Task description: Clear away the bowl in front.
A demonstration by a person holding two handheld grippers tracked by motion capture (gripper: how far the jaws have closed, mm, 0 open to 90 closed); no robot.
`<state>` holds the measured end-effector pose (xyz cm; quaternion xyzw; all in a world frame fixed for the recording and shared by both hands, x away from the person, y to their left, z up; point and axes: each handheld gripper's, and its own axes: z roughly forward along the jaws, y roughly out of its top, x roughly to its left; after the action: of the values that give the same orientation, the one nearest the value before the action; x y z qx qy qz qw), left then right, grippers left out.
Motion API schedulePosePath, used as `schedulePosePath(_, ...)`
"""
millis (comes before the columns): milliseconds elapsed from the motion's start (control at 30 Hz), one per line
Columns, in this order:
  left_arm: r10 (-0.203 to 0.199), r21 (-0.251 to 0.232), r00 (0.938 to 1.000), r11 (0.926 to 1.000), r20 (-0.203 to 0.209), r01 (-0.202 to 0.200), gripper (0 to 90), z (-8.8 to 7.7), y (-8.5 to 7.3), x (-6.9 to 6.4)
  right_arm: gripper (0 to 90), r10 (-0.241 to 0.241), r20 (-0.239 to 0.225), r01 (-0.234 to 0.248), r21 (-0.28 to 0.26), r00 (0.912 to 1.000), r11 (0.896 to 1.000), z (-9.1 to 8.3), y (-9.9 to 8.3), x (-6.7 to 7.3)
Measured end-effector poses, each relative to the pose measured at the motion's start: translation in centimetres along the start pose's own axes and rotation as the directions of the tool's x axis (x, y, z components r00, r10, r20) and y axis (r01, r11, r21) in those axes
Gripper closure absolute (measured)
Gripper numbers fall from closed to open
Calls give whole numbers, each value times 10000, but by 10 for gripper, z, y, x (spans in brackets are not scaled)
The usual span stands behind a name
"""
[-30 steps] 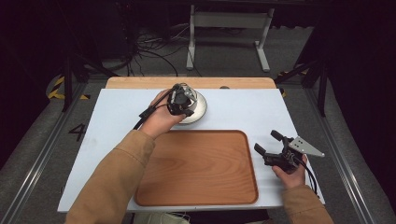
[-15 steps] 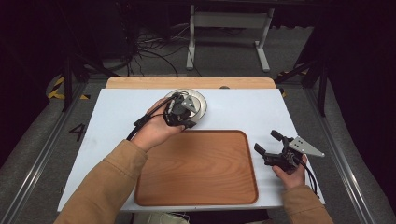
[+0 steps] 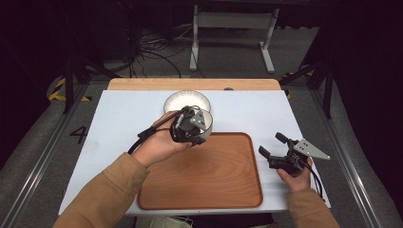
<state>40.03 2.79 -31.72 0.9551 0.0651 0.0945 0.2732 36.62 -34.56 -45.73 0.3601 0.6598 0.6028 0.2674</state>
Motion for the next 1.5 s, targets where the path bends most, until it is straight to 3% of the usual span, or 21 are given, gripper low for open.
schedulePosePath(133,242,254,9997,9994,97,-245,819,0,1,-5,37,-9,-16,9,7,10000,10000,0,0,0)
schedulePosePath(500,776,291,9960,9965,452,-790,819,-2,3,-20,38,-7,-18,7,7,10000,10000,0,0,0)
schedulePosePath(800,1439,360,9858,9884,870,-1474,819,-3,5,-33,38,-2,-22,2,12,10000,10000,0,0,0)
schedulePosePath(1167,1490,708,9781,9845,1456,-1605,819,12,2,-37,38,0,-26,0,10,10000,10000,0,0,0)
schedulePosePath(1500,1279,1094,9739,9826,1877,-1501,819,29,-3,-39,37,-19,-34,19,15,10000,10000,0,0,0)
